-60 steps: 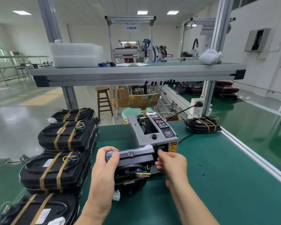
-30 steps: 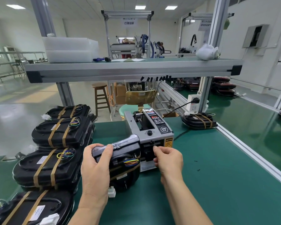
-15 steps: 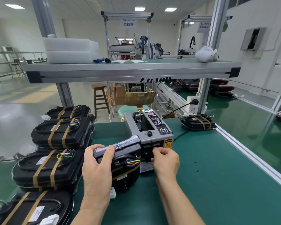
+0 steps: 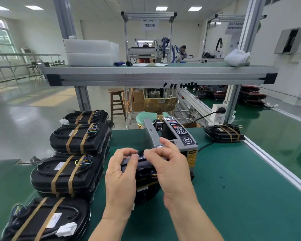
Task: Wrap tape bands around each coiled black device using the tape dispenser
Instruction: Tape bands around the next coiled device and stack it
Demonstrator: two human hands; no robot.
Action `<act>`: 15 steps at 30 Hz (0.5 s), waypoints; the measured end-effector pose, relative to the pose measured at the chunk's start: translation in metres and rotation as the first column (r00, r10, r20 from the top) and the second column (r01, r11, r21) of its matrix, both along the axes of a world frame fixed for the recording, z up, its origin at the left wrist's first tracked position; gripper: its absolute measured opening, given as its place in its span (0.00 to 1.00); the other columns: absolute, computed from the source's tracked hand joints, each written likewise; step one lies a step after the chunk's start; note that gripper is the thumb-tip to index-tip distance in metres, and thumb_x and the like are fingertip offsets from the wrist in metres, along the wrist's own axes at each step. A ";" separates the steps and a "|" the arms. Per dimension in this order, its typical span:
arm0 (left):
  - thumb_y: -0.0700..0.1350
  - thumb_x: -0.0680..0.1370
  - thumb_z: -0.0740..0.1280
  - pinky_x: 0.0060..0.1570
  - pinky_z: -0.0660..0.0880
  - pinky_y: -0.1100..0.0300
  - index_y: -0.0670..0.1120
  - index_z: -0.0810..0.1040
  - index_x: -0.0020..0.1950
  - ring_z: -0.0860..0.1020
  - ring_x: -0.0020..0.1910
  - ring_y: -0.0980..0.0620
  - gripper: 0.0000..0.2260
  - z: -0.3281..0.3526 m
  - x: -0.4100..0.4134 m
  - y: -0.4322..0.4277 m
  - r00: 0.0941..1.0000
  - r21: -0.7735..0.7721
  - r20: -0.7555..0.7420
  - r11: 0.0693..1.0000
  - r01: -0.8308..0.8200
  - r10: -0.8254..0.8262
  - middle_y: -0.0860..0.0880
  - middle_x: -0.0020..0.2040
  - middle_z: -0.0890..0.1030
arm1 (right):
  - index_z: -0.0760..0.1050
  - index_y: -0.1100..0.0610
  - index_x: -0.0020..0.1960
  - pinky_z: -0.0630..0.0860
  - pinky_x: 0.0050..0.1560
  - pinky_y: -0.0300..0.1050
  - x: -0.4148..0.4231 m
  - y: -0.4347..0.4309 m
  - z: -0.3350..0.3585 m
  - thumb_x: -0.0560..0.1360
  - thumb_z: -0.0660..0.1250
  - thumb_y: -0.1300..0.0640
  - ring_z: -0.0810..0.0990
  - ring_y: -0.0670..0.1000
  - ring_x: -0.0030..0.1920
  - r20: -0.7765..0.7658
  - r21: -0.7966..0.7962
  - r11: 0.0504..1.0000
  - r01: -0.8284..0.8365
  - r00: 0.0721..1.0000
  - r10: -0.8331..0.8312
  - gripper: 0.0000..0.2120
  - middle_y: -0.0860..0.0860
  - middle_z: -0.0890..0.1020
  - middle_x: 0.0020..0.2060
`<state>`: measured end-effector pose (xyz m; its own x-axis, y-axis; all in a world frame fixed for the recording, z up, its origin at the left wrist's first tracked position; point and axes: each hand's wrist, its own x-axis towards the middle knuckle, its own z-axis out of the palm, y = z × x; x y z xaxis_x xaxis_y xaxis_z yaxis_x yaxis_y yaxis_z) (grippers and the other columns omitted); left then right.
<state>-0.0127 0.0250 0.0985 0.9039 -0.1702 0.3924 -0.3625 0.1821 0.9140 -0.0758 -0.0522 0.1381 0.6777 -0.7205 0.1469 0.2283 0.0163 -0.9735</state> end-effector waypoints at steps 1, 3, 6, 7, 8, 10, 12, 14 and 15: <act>0.39 0.79 0.65 0.46 0.75 0.54 0.53 0.80 0.44 0.78 0.45 0.49 0.10 0.001 -0.001 0.000 1.000 -0.006 -0.003 1.000 -0.003 0.003 0.46 0.46 0.80 | 0.84 0.53 0.34 0.70 0.69 0.57 0.002 0.000 -0.003 0.71 0.76 0.59 0.70 0.48 0.70 -0.021 -0.034 0.999 0.016 1.000 -0.017 0.07 0.37 0.73 0.65; 0.38 0.80 0.65 0.47 0.75 0.52 0.53 0.80 0.43 0.78 0.45 0.49 0.11 0.002 -0.001 0.001 1.000 -0.011 -0.007 1.000 -0.009 0.009 0.47 0.45 0.80 | 0.84 0.54 0.35 0.69 0.70 0.56 0.004 -0.001 -0.008 0.70 0.75 0.59 0.69 0.46 0.71 -0.036 -0.061 0.997 0.041 0.998 -0.043 0.06 0.37 0.73 0.64; 0.43 0.78 0.67 0.48 0.75 0.47 0.52 0.79 0.44 0.77 0.45 0.48 0.06 0.003 -0.002 0.003 1.000 -0.015 -0.009 1.000 -0.012 0.011 0.48 0.45 0.79 | 0.84 0.55 0.34 0.68 0.70 0.56 0.005 0.000 -0.015 0.70 0.75 0.60 0.69 0.45 0.70 -0.023 -0.052 0.997 0.060 0.998 -0.061 0.06 0.37 0.74 0.64; 0.46 0.76 0.67 0.49 0.75 0.45 0.52 0.79 0.45 0.77 0.45 0.48 0.03 0.004 -0.002 0.003 1.000 -0.017 -0.019 1.000 -0.006 0.006 0.48 0.45 0.79 | 0.84 0.55 0.34 0.68 0.70 0.56 0.007 0.001 -0.017 0.70 0.75 0.60 0.69 0.45 0.70 -0.020 -0.045 0.997 0.067 0.997 -0.068 0.06 0.37 0.74 0.64; 0.49 0.74 0.66 0.50 0.76 0.44 0.51 0.79 0.45 0.77 0.46 0.47 0.04 0.005 -0.003 0.003 1.000 -0.014 -0.018 1.000 -0.011 0.010 0.49 0.45 0.79 | 0.84 0.55 0.34 0.68 0.70 0.55 0.008 0.002 -0.018 0.70 0.75 0.60 0.69 0.45 0.70 -0.020 -0.047 0.996 0.075 0.997 -0.076 0.07 0.36 0.74 0.63; 0.51 0.73 0.67 0.51 0.77 0.43 0.52 0.79 0.45 0.79 0.46 0.47 0.05 0.006 -0.004 0.004 1.000 -0.001 0.005 1.000 -0.019 0.019 0.50 0.44 0.80 | 0.84 0.54 0.34 0.68 0.71 0.54 0.010 0.003 -0.020 0.70 0.75 0.60 0.69 0.43 0.69 -0.016 -0.068 0.993 0.097 0.995 -0.098 0.06 0.36 0.74 0.62; 0.48 0.74 0.72 0.50 0.78 0.44 0.53 0.79 0.45 0.79 0.47 0.48 0.03 0.005 -0.004 0.004 0.999 0.012 0.014 0.999 -0.036 0.036 0.51 0.45 0.81 | 0.84 0.53 0.34 0.68 0.70 0.52 0.011 0.004 -0.022 0.70 0.75 0.59 0.69 0.43 0.69 -0.014 -0.100 0.988 0.118 0.993 -0.120 0.06 0.35 0.74 0.62; 0.43 0.75 0.73 0.49 0.79 0.46 0.54 0.79 0.44 0.80 0.46 0.49 0.06 0.004 -0.003 0.002 0.998 0.015 0.003 0.998 -0.065 0.065 0.52 0.44 0.81 | 0.84 0.52 0.34 0.69 0.70 0.51 0.012 0.004 -0.024 0.70 0.75 0.59 0.70 0.43 0.68 -0.015 -0.126 0.983 0.133 0.991 -0.136 0.06 0.35 0.75 0.61; 0.42 0.74 0.73 0.48 0.79 0.48 0.55 0.79 0.43 0.80 0.45 0.50 0.08 0.003 -0.003 0.002 0.997 0.018 -0.002 0.997 -0.079 0.079 0.52 0.44 0.81 | 0.84 0.53 0.34 0.69 0.70 0.51 0.013 0.005 -0.024 0.70 0.76 0.59 0.70 0.43 0.68 -0.018 -0.138 0.981 0.138 0.990 -0.142 0.06 0.36 0.75 0.61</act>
<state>-0.0152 0.0266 0.1013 0.9158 -0.1051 0.3876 -0.3727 0.1371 0.9178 -0.0633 -0.0477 0.1137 0.5766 -0.7834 0.2321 0.1917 -0.1465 -0.9705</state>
